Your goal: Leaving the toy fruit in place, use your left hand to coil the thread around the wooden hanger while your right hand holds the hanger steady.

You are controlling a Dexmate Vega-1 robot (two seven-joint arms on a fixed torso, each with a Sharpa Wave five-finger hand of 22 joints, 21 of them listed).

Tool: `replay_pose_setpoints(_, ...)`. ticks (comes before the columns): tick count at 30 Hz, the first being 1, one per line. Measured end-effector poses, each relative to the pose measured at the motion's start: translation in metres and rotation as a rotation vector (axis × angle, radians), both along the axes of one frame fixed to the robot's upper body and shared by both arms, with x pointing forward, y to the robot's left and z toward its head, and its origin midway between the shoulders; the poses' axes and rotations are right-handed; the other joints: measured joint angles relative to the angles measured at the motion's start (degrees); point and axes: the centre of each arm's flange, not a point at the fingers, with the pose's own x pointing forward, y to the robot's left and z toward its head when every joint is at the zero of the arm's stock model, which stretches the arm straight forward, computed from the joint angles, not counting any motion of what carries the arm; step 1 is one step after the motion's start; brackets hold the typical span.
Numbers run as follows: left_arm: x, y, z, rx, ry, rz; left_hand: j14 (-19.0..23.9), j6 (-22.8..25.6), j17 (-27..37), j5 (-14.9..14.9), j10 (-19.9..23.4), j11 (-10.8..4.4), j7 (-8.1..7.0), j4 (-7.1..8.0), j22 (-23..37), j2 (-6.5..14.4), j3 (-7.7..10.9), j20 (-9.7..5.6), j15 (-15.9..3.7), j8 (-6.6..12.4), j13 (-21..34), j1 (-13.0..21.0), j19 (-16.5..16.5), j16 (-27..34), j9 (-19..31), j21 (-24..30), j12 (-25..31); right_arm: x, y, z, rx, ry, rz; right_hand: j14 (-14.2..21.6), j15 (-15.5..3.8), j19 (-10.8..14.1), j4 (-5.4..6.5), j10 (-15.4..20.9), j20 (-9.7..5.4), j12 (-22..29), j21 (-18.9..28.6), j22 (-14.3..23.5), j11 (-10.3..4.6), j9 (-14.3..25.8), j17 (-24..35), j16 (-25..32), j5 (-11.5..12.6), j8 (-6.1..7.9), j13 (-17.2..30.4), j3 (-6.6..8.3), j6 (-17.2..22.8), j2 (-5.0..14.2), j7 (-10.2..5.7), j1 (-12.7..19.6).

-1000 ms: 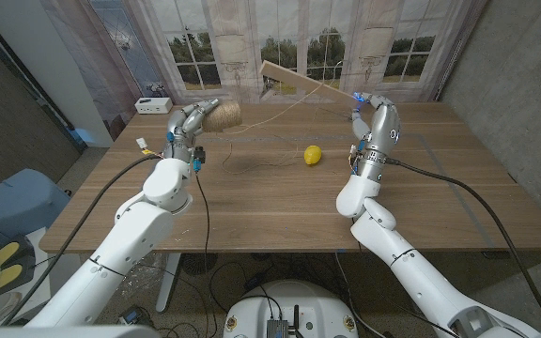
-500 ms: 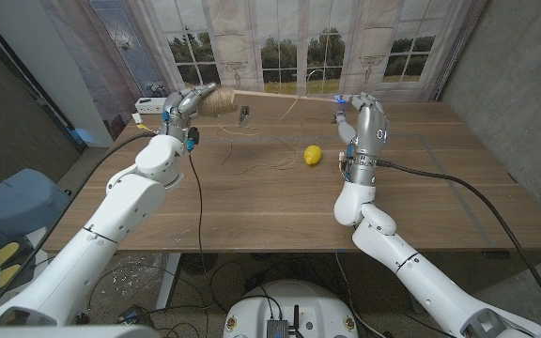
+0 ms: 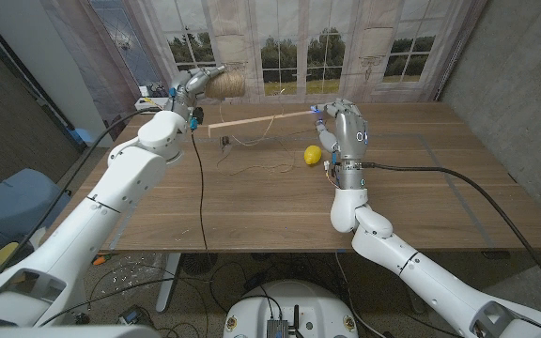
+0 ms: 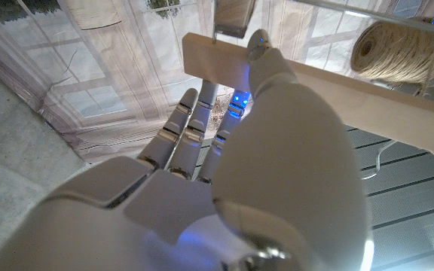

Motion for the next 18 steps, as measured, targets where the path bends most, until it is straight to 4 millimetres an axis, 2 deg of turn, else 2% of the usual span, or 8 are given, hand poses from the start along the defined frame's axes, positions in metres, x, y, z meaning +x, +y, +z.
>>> replay_pose_setpoints(18,-0.011,-0.019,0.040,0.081,-0.078,-0.044,0.0,0.2,0.5,0.0,0.0,0.00,-0.21,0.25,0.0,0.2,0.25,0.08,-0.02,-0.07,0.0,-0.2,-0.1,-0.5,0.0,0.2,0.0,0.028,0.015,-0.017,-0.137,0.110,-0.091,0.0,0.00,0.0,0.00,0.0,0.00,0.0,0.2,0.0,0.00,0.1,0.0,-0.3,0.0,-0.04,0.0,0.00,0.3,0.00,-0.29,0.0)
